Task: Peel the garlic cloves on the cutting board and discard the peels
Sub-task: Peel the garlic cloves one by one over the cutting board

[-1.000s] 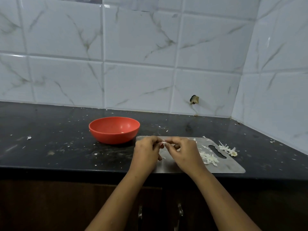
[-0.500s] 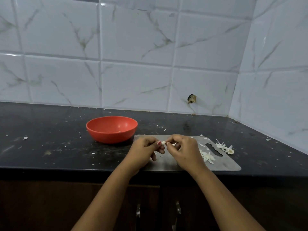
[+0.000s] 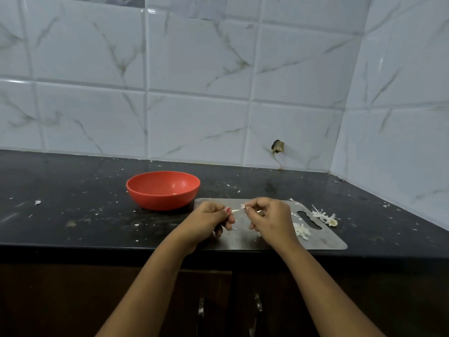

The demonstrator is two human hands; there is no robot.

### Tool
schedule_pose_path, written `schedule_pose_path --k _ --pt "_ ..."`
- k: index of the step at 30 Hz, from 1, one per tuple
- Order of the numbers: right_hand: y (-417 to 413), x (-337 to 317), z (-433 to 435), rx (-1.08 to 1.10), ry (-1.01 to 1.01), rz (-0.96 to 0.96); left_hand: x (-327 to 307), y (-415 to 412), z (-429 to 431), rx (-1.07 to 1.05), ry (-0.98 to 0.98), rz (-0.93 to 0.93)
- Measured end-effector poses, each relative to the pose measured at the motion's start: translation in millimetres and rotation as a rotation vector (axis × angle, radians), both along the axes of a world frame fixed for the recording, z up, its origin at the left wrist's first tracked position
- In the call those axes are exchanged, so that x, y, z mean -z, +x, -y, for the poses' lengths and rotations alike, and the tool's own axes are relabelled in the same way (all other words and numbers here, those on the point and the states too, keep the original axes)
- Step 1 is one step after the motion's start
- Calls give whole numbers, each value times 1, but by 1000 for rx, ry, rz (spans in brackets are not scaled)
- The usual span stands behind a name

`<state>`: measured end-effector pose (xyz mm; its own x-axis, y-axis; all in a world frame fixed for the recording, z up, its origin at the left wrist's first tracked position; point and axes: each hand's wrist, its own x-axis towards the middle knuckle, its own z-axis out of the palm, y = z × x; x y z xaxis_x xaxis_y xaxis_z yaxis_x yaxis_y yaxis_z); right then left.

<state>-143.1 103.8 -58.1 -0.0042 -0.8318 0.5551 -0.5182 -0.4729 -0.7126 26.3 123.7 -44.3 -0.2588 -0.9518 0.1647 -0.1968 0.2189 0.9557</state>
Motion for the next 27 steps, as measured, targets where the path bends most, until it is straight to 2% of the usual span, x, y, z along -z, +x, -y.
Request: schedule_pose_path --k 3,7,11,14,18,21,27 --pt "-3 0 1 38 7 -1 3 -2 1 -79 -38 44" --pt "-3 3 5 109 -6 -236 10 -1 9 -189 -71 40" --pt "-2 7 8 176 7 -333 13 -2 13 -238 -82 57" --pt "-2 3 5 146 10 -262 14 -3 14 -259 -104 75" --pt "-1 -1 -2 -59 13 -105 16 -5 15 -280 -127 80" --pt "0 1 -2 -110 20 -125 16 -5 15 -291 -157 117" --pt "1 2 2 -65 42 -151 16 -6 12 -292 -218 181"
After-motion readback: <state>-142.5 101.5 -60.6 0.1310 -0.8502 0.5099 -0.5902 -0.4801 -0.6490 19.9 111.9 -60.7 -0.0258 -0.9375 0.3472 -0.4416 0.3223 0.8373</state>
